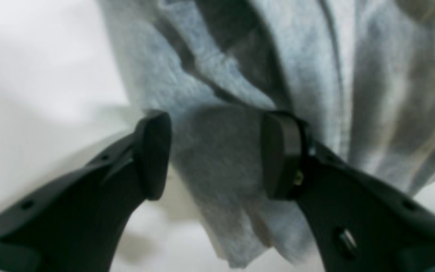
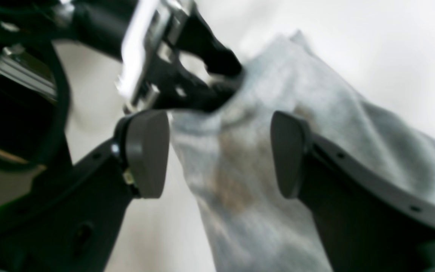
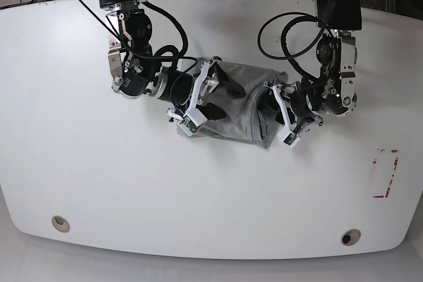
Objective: Layout the t-shirt on the table in an organized manner, then fold the t-shirt properly
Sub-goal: 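Fold the strip in half, bringing the right gripper's end toward the left gripper, then release the left gripper and lift it away from the folded shirt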
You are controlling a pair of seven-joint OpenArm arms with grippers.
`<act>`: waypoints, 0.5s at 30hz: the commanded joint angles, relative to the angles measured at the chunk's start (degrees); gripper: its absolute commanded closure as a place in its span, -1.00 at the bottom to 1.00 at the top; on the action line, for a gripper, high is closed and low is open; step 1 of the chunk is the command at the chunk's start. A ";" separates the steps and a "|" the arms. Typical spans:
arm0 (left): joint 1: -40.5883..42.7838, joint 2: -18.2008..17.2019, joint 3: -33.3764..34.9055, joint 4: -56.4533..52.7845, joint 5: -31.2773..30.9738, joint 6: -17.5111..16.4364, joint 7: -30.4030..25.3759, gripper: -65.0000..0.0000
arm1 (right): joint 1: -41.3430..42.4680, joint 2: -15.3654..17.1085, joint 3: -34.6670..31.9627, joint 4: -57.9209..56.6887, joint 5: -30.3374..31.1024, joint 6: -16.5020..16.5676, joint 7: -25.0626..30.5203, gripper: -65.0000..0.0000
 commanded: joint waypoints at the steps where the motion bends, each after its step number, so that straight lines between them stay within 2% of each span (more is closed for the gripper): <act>1: -1.46 -0.33 -0.45 3.87 -4.19 -0.32 -0.35 -0.10 | 1.10 0.97 0.17 1.81 1.27 0.32 1.66 -0.20; 8: -1.90 -2.44 -5.81 8.00 -13.16 -0.32 3.79 -0.10 | 1.89 1.41 0.17 1.64 0.74 0.32 1.66 -0.09; 13: -2.34 -5.87 -12.14 14.07 -15.35 -0.32 5.28 -0.09 | 2.42 1.49 0.17 1.55 0.57 0.32 1.66 -0.04; 15: -2.34 -7.89 -17.24 16.27 -15.35 -0.32 5.37 -0.09 | 3.47 1.58 0.17 0.76 -0.75 0.32 1.66 0.01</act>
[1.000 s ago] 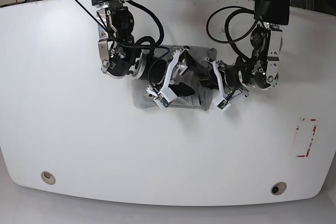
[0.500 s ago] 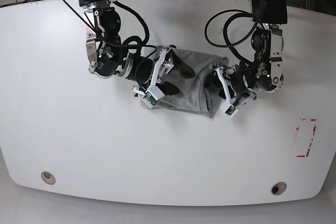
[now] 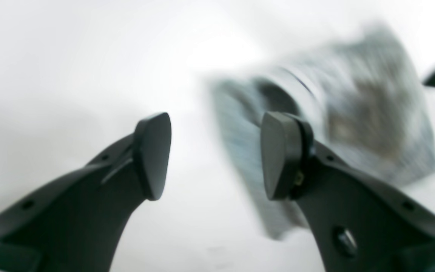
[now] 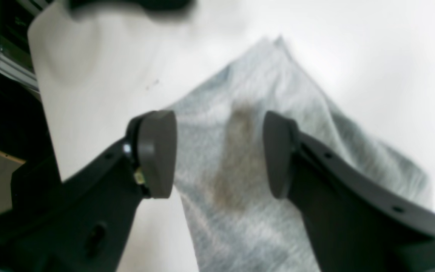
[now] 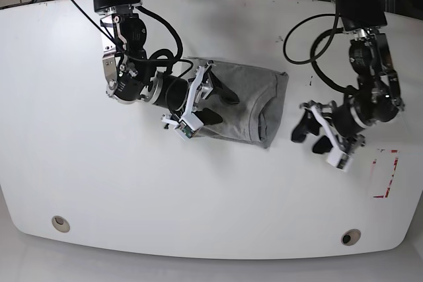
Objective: Layout the t-shirt on the table in an organized manner, then fold the t-shirt properly
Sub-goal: 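Release the left gripper and lift it away from the folded shirt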
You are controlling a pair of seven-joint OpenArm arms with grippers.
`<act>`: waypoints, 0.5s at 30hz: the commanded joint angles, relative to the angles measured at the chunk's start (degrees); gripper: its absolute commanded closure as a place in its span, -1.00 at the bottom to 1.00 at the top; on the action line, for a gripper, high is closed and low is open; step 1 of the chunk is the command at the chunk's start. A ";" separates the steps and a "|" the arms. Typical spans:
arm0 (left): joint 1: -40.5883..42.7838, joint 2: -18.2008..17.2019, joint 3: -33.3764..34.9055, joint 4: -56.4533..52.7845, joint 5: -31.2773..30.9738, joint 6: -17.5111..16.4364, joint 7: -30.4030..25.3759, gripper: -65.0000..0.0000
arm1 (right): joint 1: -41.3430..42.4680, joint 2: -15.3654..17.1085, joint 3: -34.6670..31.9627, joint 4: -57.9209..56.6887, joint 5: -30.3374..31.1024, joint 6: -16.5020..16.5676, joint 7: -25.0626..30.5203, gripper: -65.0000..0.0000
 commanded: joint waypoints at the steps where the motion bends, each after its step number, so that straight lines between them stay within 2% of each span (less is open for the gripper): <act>1: -1.51 -2.94 -5.21 3.18 -0.88 -0.05 -1.12 -0.09 | 2.21 0.18 0.24 -0.36 -0.97 0.36 1.66 0.04; 8: -0.28 -10.94 -16.55 3.70 -0.71 -0.05 -1.12 -0.09 | 5.46 -1.93 0.24 -6.51 -6.60 0.36 4.29 0.27; 11: 1.74 -14.10 -18.75 4.06 -0.88 -0.05 -1.12 -0.09 | 6.51 -2.54 0.24 -10.21 -8.71 0.36 7.72 0.33; 15: 3.67 -16.39 -19.98 4.32 -0.97 -0.14 -1.12 -0.09 | 8.27 -3.25 0.06 -15.66 -11.08 0.36 11.68 0.33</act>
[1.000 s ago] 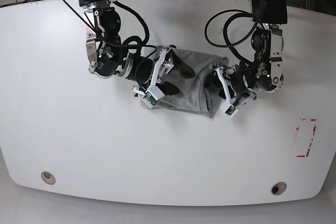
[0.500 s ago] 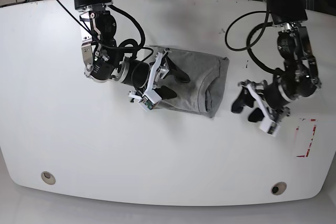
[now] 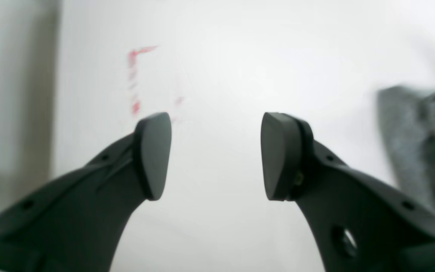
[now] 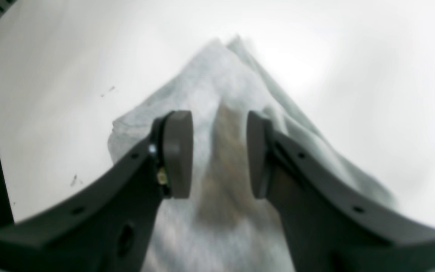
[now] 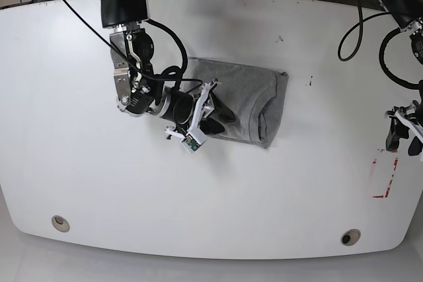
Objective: Layout the t-shirt on the table in an organized manner, then fold the t-shirt properly
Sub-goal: 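Release the left gripper and lift it away from the folded shirt, then grasp the folded shirt with both grippers and square it up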
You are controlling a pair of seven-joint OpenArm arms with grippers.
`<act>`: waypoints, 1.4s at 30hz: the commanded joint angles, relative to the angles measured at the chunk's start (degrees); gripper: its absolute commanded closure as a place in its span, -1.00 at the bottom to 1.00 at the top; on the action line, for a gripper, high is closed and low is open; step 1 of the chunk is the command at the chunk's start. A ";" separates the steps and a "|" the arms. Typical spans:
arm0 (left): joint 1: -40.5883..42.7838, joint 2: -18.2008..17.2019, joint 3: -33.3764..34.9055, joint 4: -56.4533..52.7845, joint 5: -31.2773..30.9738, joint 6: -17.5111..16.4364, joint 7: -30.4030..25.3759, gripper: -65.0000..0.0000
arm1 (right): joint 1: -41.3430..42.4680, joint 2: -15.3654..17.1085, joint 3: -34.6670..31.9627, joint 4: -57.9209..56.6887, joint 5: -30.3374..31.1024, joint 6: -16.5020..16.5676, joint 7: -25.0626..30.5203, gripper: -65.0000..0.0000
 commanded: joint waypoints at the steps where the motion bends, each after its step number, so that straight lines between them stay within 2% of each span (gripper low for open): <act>1: 0.36 -2.31 -0.92 1.63 -1.12 -0.51 -1.28 -0.09 | 2.55 -0.25 0.26 -3.67 -1.73 0.01 4.67 0.33; 6: 3.17 -2.40 -0.83 4.53 -1.04 -4.60 -1.28 -0.09 | 3.78 -0.25 0.26 -11.58 -4.19 0.01 11.09 0.33; 11: 4.84 -1.08 1.80 7.17 -1.04 -4.60 -1.28 -0.09 | 3.95 -0.16 0.26 -14.75 -5.42 0.01 15.13 0.33; 16: 4.75 1.03 7.70 8.58 -1.04 -4.60 -1.28 -0.09 | 3.95 1.16 0.43 -8.15 -4.55 0.01 11.52 0.33; 21: 2.47 4.81 16.57 8.67 -0.69 -4.60 -1.36 -0.09 | 3.87 2.39 0.52 1.96 -3.23 0.01 4.05 0.33; 24: 2.03 7.80 22.20 8.40 -0.07 -4.60 -1.45 -0.09 | 3.43 4.23 1.84 7.14 -3.84 0.01 0.89 0.33; 30: 0.00 15.97 31.70 8.31 9.34 -4.60 -1.45 -0.08 | 2.11 6.17 6.67 9.52 -4.02 0.01 -1.93 0.33; 34: 0.09 21.42 36.97 7.61 18.39 -4.60 -1.45 -0.08 | 1.49 8.01 7.55 7.06 -3.58 0.01 -1.93 0.33; 42: 1.23 26.79 40.05 2.69 26.30 -4.60 -1.54 -0.08 | 1.40 7.49 7.47 2.05 -3.93 0.01 0.10 0.34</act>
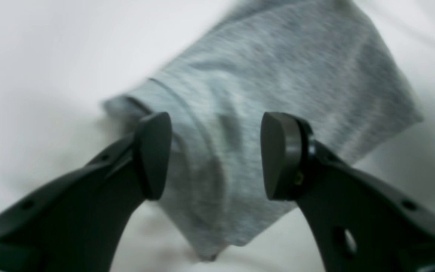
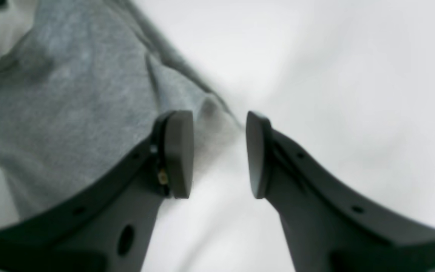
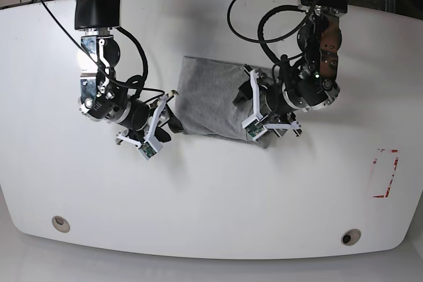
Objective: Layout the t-shirt on the table in an organized manner, then fold the t-shirt properly
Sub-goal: 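Grasp the folded shirt with both grippers and square it up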
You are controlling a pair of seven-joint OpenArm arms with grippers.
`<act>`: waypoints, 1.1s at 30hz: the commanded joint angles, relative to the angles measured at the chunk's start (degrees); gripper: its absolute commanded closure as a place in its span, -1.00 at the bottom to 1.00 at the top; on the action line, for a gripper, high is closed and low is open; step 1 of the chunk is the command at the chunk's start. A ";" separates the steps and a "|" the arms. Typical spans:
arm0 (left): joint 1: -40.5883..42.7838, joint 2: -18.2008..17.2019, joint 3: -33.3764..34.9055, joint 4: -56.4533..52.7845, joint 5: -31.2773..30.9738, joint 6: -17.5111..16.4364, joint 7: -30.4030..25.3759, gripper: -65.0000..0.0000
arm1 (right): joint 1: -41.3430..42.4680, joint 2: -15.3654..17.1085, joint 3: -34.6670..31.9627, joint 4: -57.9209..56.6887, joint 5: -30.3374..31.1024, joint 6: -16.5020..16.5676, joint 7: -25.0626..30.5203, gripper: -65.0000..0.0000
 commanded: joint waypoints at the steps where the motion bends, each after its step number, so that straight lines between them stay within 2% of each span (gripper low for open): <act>1: -0.93 0.80 -0.15 -1.16 1.39 0.12 -0.75 -0.08 | 1.32 -0.08 -0.03 -0.97 1.43 0.32 4.17 0.34; 8: 1.27 0.10 -0.41 -4.86 2.18 0.12 -4.18 -0.08 | 1.76 -1.13 -0.12 -9.68 1.34 0.32 10.94 0.34; 11: 1.80 -1.66 -0.15 -7.84 2.18 0.12 -6.64 -0.08 | 1.76 -1.13 -0.12 -13.55 1.25 0.32 13.92 0.34; 16: 1.36 -3.95 -0.06 -13.30 2.09 0.12 -7.43 -0.08 | 1.23 0.19 -0.12 -16.36 1.25 0.32 17.18 0.34; 22: -2.95 -5.18 0.20 -20.06 2.18 0.12 -10.34 -0.08 | -3.08 1.15 0.23 -13.90 1.69 0.32 17.88 0.56; 26: -8.49 -5.27 5.21 -26.13 2.18 0.12 -12.97 -0.08 | -8.18 2.03 0.32 -9.24 1.86 0.32 17.88 0.62; 33: -16.23 -5.79 14.36 -30.88 1.92 0.12 -13.32 -0.08 | -16.09 1.86 0.32 -1.59 1.78 0.32 17.88 0.63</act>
